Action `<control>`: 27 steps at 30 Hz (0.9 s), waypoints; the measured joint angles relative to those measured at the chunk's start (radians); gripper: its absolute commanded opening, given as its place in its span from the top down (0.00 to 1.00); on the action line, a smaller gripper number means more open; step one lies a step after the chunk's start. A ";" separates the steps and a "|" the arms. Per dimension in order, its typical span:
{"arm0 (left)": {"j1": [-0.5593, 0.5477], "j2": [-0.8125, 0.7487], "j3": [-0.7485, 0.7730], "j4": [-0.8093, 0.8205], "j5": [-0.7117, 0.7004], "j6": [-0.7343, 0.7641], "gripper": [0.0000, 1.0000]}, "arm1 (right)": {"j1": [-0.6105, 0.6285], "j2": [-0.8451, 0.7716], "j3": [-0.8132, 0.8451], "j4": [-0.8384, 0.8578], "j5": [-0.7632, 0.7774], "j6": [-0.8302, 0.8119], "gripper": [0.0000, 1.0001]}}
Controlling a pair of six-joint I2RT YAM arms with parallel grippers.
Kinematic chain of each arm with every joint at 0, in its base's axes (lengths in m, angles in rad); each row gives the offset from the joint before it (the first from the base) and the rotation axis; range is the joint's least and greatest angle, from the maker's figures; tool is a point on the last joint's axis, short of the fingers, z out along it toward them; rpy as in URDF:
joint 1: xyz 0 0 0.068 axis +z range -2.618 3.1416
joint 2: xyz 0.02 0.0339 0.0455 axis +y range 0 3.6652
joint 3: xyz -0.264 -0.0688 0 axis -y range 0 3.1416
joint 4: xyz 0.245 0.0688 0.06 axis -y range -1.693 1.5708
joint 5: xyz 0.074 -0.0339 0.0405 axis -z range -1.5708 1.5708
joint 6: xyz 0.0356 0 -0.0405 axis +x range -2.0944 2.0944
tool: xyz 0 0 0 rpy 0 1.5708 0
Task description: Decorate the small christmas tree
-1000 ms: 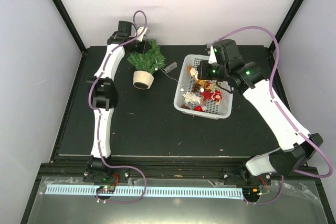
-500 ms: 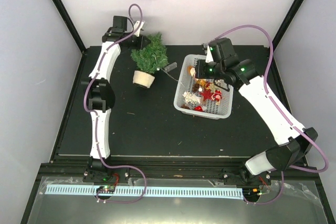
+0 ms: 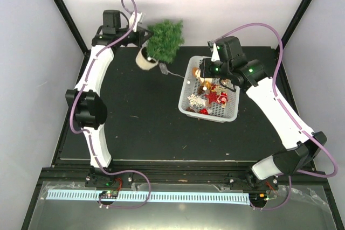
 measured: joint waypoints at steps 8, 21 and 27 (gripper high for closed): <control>0.052 -0.014 -0.423 0.160 0.113 -0.029 0.98 | 0.000 -0.001 -0.002 0.001 0.000 0.001 0.99; 0.082 -0.126 -0.526 0.235 0.154 -0.034 0.98 | 0.005 -0.011 -0.032 0.023 -0.039 0.008 0.99; 0.082 -0.201 -0.534 0.267 0.190 -0.053 0.98 | 0.046 0.032 0.054 0.029 -0.072 0.004 0.99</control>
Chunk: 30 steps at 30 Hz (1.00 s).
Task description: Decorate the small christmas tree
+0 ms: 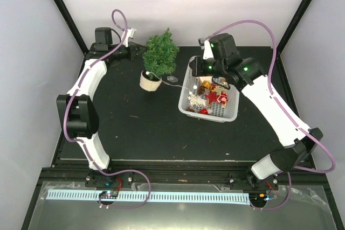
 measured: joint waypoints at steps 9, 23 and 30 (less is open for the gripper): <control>-0.006 -0.027 0.000 0.044 0.077 -0.022 0.99 | 0.006 0.116 0.024 0.102 -0.085 0.027 0.99; -0.014 -0.210 -0.092 -0.008 0.101 0.111 0.98 | 0.006 0.202 -0.015 0.165 -0.177 0.050 0.99; -0.037 -0.270 -0.125 -0.081 0.120 0.210 0.98 | -0.014 0.175 -0.161 0.299 -0.230 0.126 0.97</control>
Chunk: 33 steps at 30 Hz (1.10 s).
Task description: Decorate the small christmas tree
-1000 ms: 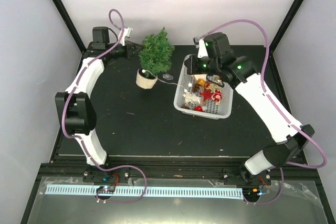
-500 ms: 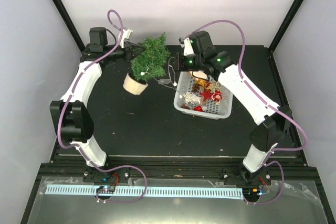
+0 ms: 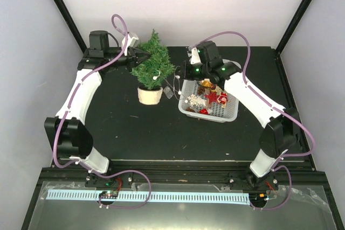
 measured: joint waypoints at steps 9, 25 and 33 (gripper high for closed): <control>-0.022 -0.032 -0.009 -0.106 0.002 0.098 0.99 | -0.019 0.000 -0.005 0.116 -0.072 0.051 0.95; -0.107 -0.055 -0.006 -0.369 -0.026 0.447 0.99 | -0.027 0.039 0.190 0.044 -0.136 -0.023 0.46; -0.113 -0.055 0.021 -0.412 -0.069 0.513 0.98 | -0.048 0.131 0.268 -0.064 -0.128 -0.074 0.51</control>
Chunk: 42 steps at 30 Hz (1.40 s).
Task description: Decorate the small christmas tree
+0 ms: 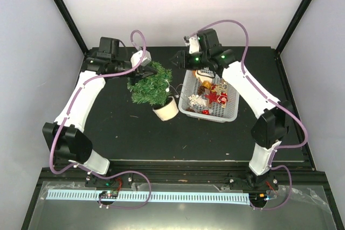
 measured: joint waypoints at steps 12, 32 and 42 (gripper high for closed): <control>0.043 0.002 0.034 0.006 -0.132 0.058 0.98 | -0.011 -0.003 -0.215 -0.035 0.023 -0.026 0.60; 0.066 0.245 0.179 0.190 -0.297 0.071 0.99 | -0.011 -0.003 -0.271 0.007 0.019 -0.030 0.60; 0.068 0.045 -0.288 0.498 -0.341 0.029 0.98 | -0.011 -0.003 -0.334 0.030 0.014 -0.030 0.60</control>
